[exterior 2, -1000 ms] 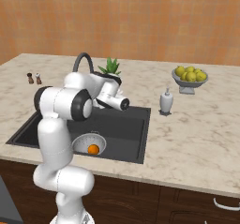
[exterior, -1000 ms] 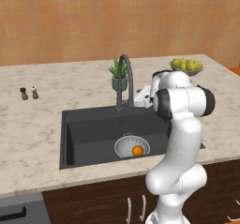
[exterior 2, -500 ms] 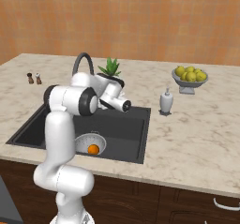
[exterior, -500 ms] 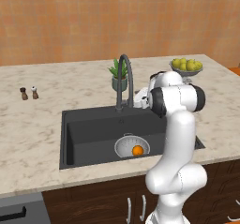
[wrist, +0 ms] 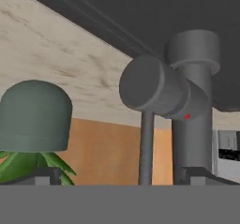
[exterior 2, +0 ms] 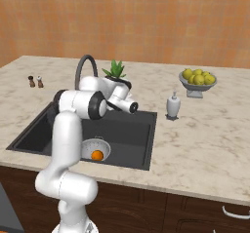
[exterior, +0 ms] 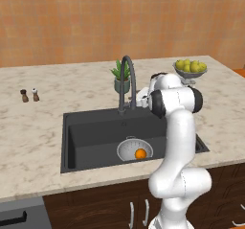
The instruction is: Put the colander in the sink, put the orange in the colander, and turn on the sink faucet and pour water over the colander.
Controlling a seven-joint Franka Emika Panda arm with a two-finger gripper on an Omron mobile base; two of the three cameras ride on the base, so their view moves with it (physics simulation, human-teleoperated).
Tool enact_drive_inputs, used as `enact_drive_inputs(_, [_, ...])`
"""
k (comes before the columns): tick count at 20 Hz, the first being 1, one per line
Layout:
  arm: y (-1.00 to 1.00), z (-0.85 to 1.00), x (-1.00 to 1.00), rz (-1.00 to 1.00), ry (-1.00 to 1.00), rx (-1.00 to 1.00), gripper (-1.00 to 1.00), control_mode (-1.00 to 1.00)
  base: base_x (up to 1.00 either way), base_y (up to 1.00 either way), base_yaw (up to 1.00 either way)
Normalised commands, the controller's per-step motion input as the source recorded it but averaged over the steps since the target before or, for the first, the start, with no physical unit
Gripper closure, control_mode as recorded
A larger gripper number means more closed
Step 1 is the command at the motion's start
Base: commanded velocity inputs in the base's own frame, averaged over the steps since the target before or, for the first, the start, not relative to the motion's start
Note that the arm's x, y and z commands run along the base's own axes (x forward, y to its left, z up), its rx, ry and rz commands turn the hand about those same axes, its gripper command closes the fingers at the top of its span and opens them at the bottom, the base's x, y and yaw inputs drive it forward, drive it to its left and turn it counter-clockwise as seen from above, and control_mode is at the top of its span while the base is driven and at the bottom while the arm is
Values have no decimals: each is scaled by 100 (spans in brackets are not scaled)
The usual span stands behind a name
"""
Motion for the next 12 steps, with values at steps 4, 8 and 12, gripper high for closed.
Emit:
enact_drive_inputs(4, [4, -16, 45, -2, 0, 0, -100, -100, 0, 0, 0])
enact_drive_inputs(8, [10, -20, 43, -2, 0, 0, -100, -100, 0, 0, 0])
enact_drive_inputs(12, [8, -18, 40, -2, 0, 0, 100, -100, 0, 0, 0])
